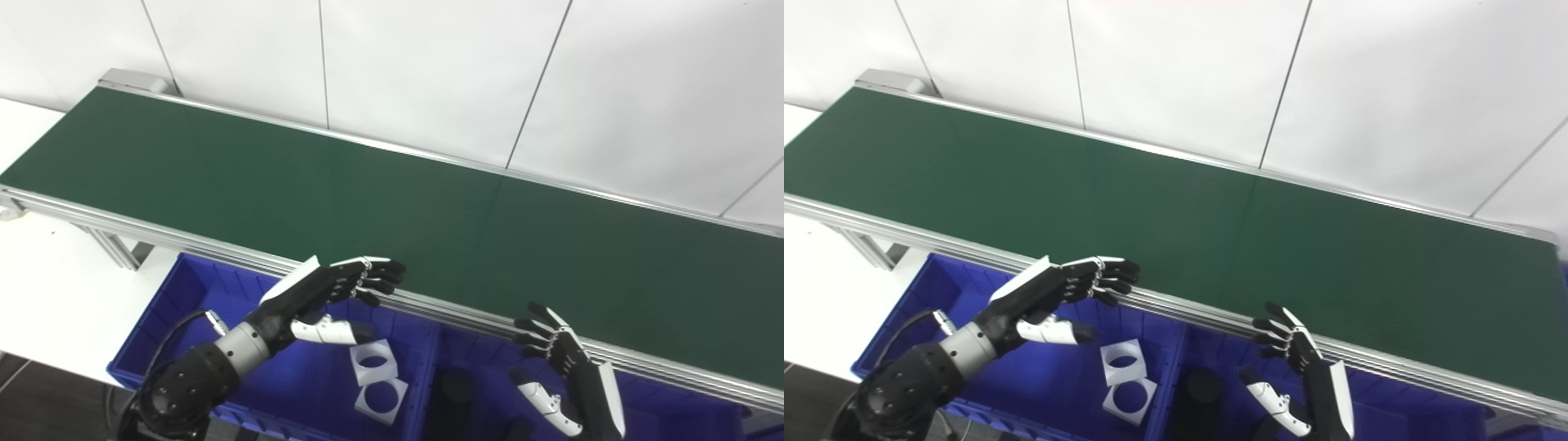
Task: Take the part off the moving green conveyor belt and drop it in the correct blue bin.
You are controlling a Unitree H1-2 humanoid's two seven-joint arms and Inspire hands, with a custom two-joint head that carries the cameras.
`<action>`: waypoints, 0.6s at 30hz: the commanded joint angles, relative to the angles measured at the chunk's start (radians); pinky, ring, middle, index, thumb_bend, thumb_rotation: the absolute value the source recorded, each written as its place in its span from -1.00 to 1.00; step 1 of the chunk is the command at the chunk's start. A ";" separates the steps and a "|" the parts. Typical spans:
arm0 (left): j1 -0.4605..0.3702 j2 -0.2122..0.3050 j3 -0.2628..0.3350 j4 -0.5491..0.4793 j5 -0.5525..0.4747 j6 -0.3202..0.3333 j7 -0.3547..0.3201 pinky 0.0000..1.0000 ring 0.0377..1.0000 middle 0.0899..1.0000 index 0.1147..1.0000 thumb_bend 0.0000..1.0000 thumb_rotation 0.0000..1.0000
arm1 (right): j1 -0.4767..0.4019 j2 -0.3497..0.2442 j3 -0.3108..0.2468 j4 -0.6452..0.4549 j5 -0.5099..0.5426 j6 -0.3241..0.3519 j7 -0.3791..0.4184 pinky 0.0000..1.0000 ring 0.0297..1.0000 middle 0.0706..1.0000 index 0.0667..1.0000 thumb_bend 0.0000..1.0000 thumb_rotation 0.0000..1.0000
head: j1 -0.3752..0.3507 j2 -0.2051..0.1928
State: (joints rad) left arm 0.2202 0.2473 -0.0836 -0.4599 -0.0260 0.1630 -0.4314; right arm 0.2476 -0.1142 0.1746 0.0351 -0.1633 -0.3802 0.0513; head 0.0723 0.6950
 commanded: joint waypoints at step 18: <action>-0.011 -0.177 -0.024 0.470 -0.082 -0.395 0.096 0.48 0.58 0.60 0.53 0.95 0.29 | 0.020 0.069 0.046 0.019 -0.061 -0.085 -0.051 0.18 0.33 0.45 0.65 0.32 0.18 | -0.235 -0.058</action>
State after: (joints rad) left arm 0.2200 0.0655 -0.1054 0.0297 -0.0997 -0.1603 -0.3373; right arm 0.2682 -0.0608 0.2167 0.0672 -0.2216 -0.3986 0.0166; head -0.1624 0.6382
